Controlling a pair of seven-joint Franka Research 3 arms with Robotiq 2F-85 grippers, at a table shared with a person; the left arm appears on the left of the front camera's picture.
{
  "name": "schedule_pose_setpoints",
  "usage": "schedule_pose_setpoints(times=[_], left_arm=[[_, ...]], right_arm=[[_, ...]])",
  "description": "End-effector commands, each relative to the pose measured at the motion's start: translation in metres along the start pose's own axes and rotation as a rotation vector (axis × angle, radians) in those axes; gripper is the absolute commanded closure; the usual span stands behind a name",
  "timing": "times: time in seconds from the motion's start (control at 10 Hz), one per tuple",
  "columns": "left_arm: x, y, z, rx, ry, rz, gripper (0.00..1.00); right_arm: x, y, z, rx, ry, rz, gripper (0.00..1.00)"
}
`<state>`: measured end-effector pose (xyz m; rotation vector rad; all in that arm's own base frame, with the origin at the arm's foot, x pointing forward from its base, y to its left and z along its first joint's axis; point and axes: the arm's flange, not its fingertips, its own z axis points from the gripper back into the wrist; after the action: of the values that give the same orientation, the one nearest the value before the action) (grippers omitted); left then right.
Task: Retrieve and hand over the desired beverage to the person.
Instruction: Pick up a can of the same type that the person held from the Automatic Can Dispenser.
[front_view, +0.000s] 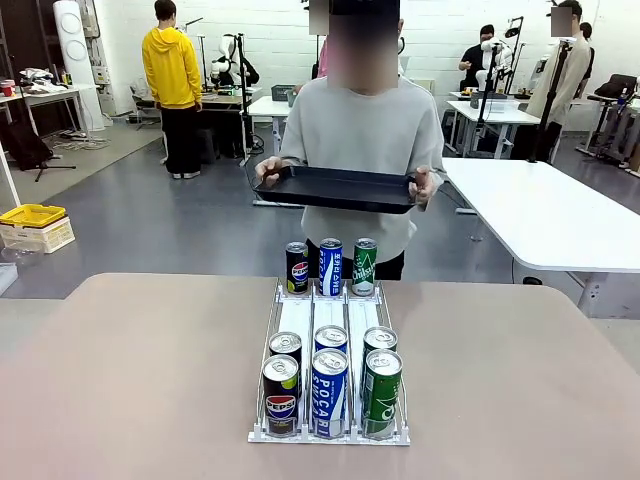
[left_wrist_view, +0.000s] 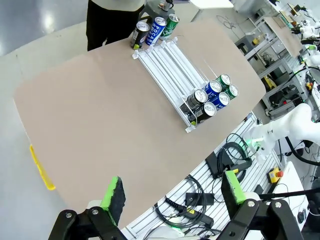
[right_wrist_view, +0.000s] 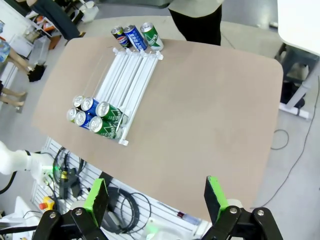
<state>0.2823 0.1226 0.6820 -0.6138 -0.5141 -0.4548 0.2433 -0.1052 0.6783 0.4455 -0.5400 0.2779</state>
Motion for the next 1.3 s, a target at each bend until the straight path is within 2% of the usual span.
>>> schedule_pose_setpoints(times=[0.0, 1.2], left_arm=[[-0.0010, 0.0019, 0.0014, -0.008, -0.006, -0.008, 0.00], [-0.0010, 0.0019, 0.0014, -0.008, -0.006, -0.008, 0.00]], right_arm=[[0.0001, -0.0004, -0.0028, 0.005, 0.003, 0.001, 0.00], [0.0001, -0.0004, -0.0028, 0.005, 0.003, 0.001, 0.00]])
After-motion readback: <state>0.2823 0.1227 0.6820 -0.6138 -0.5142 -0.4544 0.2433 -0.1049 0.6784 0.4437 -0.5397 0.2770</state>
